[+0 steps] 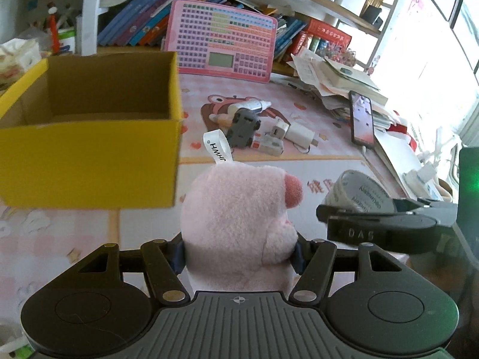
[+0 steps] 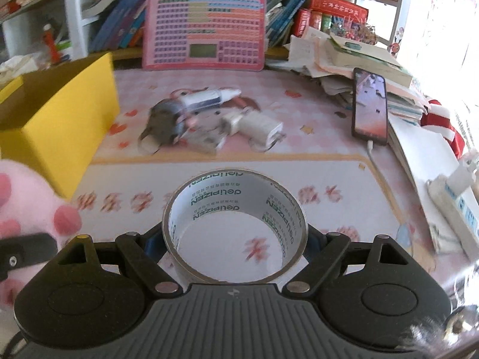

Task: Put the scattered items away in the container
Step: 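Carry the pig and tape roll with both tools over the yellow box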

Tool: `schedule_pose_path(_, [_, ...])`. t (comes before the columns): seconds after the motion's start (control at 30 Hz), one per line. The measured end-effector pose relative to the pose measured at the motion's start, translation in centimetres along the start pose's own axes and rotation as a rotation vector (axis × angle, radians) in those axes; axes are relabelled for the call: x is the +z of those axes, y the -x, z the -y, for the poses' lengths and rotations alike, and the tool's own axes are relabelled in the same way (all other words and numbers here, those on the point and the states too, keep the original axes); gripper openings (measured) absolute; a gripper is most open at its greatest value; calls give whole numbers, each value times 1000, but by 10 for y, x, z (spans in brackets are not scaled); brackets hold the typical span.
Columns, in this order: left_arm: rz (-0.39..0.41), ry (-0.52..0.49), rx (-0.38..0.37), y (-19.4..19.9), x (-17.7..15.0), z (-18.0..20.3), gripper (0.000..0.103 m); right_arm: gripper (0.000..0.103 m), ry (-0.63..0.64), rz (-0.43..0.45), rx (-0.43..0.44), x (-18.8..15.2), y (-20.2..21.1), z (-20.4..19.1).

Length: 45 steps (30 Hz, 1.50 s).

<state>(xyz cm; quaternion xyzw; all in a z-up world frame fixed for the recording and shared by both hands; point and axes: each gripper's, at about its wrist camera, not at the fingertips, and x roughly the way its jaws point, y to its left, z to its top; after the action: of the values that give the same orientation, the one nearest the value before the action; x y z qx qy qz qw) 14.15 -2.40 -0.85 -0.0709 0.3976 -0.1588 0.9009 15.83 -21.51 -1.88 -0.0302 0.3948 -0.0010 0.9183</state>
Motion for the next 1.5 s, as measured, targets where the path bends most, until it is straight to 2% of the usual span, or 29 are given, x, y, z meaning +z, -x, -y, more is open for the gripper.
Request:
schedule_pose_path(0.43, [8, 61, 42, 55, -43, -52, 63, 84, 123, -1, 119, -46, 47, -83])
schedule_pose_path(0.77, [14, 126, 103, 80, -63, -89, 63, 84, 165, -23, 178, -55, 57, -120])
schedule_pose_path(1.03, [29, 139, 123, 95, -71, -103, 63, 84, 193, -21, 223, -60, 66, -139])
schedule_pose_path(1.3, [66, 155, 166, 112, -73, -118, 63, 84, 225, 7, 259, -55, 71, -159])
schedule_pose_path(1.5, [39, 192, 222, 117, -71, -130, 63, 84, 240, 45, 302, -47, 72, -168])
